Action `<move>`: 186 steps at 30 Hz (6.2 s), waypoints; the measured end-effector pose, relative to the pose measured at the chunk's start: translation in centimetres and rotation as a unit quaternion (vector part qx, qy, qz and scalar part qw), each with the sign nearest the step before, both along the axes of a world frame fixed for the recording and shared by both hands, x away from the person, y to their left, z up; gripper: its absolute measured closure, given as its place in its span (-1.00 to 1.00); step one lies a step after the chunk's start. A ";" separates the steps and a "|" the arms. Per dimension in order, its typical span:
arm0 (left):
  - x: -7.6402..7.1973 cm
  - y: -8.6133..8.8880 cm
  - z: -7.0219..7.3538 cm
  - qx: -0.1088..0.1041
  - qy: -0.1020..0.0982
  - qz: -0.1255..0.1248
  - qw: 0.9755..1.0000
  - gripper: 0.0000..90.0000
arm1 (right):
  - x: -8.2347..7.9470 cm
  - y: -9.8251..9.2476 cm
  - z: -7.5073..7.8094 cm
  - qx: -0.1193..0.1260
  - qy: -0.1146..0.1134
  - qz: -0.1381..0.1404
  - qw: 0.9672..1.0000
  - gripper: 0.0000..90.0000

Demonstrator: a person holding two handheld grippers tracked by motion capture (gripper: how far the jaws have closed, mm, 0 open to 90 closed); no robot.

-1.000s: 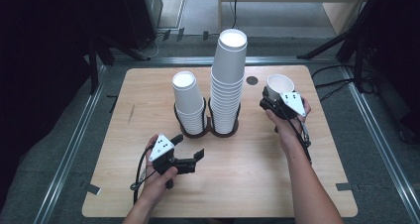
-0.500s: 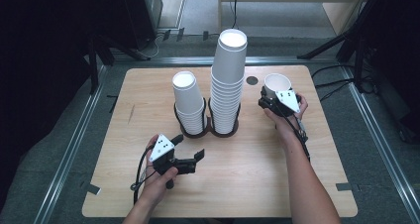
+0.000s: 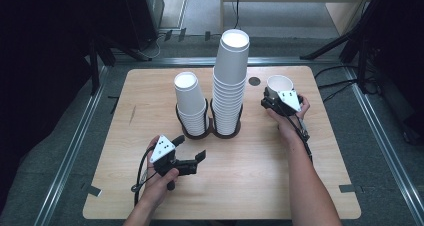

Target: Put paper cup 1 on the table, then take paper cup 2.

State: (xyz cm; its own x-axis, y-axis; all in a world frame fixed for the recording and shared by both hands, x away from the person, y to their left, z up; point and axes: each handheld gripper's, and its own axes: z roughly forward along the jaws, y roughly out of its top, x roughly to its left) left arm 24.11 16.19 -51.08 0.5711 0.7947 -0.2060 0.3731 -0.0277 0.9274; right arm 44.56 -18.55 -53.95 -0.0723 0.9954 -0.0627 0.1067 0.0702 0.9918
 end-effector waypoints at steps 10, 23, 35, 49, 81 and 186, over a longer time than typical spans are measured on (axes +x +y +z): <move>-0.2 -0.1 0.2 0.011 -0.041 0.031 0.999 -0.58 | 0.1 0.1 -0.6 0.003 0.021 0.007 1.000 -0.71; 0.2 -0.1 0.0 0.013 0.002 -0.007 1.000 -0.71 | 0.1 0.0 -0.4 0.012 0.030 0.018 0.999 -0.72; 0.3 0.2 0.0 -0.002 0.007 -0.017 1.000 -0.72 | 0.0 -0.1 -0.4 0.020 0.047 0.019 0.999 -0.86; 0.4 0.6 -0.3 -0.029 0.018 -0.078 0.996 -0.72 | -0.9 -0.2 -0.3 0.033 0.061 0.034 0.997 -1.00; 0.7 0.2 -0.9 -0.014 0.037 -0.067 0.997 -0.96 | -6.4 -2.5 1.0 0.040 0.047 0.071 0.996 -1.00; 7.7 -9.2 7.1 0.032 -0.127 0.036 0.991 -1.00 | -11.9 7.0 20.1 0.074 -0.041 0.255 0.963 -1.00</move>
State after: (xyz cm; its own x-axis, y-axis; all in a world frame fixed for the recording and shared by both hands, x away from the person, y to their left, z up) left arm 31.82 6.95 -43.98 0.5387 0.8424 -0.0107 0.1303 -0.0707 0.9890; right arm 32.66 -11.50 -33.89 -0.5557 0.8298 0.0508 0.0158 -0.0506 0.9986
